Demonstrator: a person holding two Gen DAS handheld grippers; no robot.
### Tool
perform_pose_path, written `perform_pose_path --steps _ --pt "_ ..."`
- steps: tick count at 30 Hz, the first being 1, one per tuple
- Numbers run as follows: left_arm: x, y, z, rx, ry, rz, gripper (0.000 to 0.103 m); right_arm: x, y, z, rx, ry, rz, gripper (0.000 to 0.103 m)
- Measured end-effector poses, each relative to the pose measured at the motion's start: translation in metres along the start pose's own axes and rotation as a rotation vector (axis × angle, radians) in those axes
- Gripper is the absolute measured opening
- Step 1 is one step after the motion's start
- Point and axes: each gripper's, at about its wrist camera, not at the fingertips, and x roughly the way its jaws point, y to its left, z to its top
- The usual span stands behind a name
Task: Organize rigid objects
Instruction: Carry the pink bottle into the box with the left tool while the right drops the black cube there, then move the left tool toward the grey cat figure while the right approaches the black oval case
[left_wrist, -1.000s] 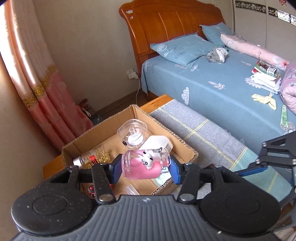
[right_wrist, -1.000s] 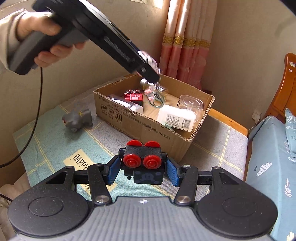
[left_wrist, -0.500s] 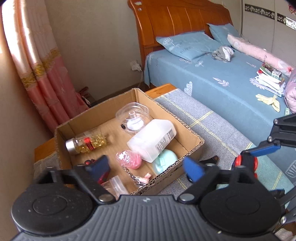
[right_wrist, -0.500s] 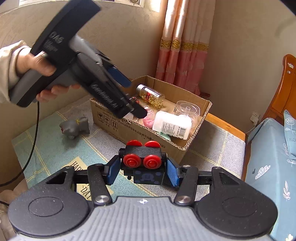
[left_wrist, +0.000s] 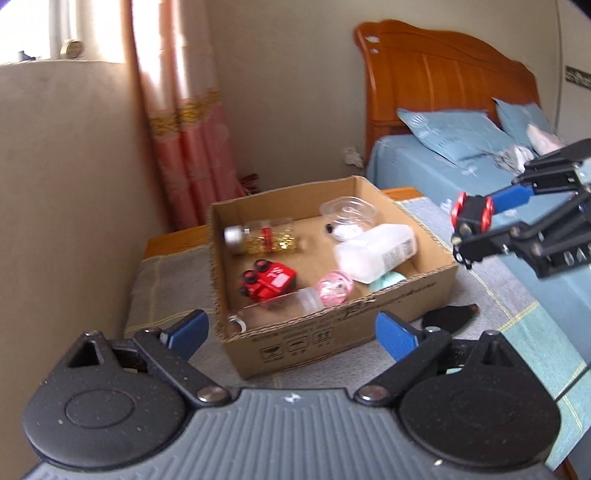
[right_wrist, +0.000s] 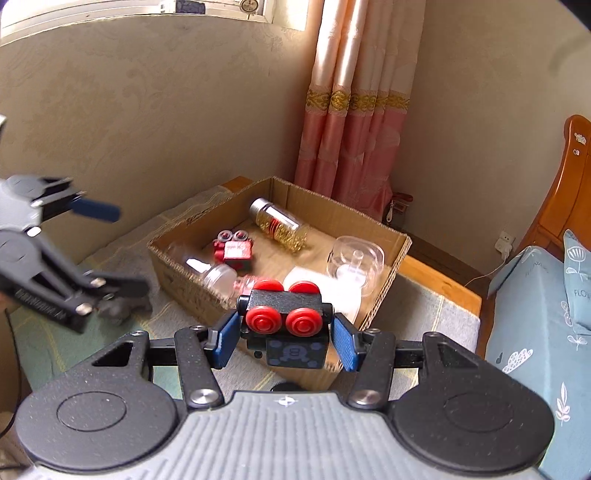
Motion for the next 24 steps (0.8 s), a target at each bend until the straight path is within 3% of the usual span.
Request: perform_pose_path --steps 5,16,24 --pt "-0.012 0.010 -0.012 -0.042 -0.039 0.076 0.100 0.029 -0.008 0.030 -0.008 0.031 -0.013 0.059" --pt "-0.019 0.030 -0.031 -0.135 -0.039 0.095 0.100 0.106 -0.028 0.090 0.044 0.123 0.025 0.059" --pt "-0.016 0.043 -0.039 -0.178 -0.020 0.125 0.100 0.159 -0.036 0.102 0.119 0.210 0.045 0.059"
